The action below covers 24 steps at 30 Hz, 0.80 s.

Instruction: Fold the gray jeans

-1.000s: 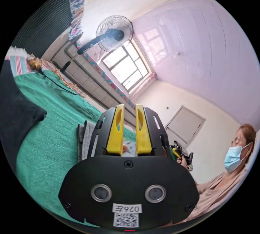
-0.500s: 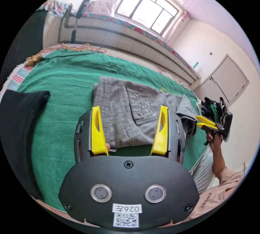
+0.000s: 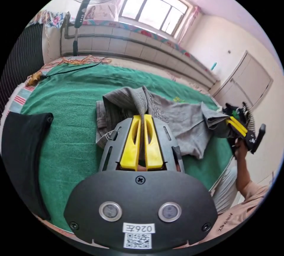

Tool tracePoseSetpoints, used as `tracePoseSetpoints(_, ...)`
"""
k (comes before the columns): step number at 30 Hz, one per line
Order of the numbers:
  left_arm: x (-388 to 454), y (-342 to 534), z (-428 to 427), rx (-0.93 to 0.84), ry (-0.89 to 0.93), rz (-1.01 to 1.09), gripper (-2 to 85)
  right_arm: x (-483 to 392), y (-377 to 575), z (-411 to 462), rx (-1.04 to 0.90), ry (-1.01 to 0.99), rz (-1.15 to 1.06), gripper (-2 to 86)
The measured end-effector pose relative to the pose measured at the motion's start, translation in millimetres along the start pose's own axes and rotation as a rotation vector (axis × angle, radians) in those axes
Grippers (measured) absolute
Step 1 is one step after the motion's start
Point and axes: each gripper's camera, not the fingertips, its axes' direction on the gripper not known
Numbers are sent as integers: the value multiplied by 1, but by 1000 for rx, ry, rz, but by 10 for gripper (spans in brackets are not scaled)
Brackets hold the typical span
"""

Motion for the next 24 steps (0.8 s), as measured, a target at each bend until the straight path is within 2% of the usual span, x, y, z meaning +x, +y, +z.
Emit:
tracePoseSetpoints(1, -12, 0, -16, 53, 72, -32, 0, 15, 2, -5, 19, -6, 50, -1)
tracePoseSetpoints(3, -22, 1, -38, 128, 107, -39, 1, 77, 18, -24, 60, 41, 264, -1)
tracePoseSetpoints(7, -40, 1, -81, 203, -43, -40, 21, 156, 60, -55, 50, 319, 564, 7)
tracePoseSetpoints(9, -65, 8, -90, 228, -78, -122, 60, 198, 95, -69, -4, 421, 770, 12)
tracePoseSetpoints(10, -86, 19, -98, 280, -92, -229, 80, 206, 105, -72, -19, 440, 823, 13)
tracePoseSetpoints(13, -113, 42, -116, 398, -1, -353, 100, 234, 153, -89, -5, 381, 1063, 36)
tracePoseSetpoints(15, -108, 41, -119, 399, 36, -315, 96, 236, 172, -101, 101, 219, 1171, 40)
tracePoseSetpoints(19, -63, 23, -97, 278, 25, -118, 92, 218, 152, -104, 124, 72, 1107, 42)
tracePoseSetpoints(24, -18, 7, -43, 122, 64, 44, 108, 176, 87, -93, 25, -97, 820, 42)
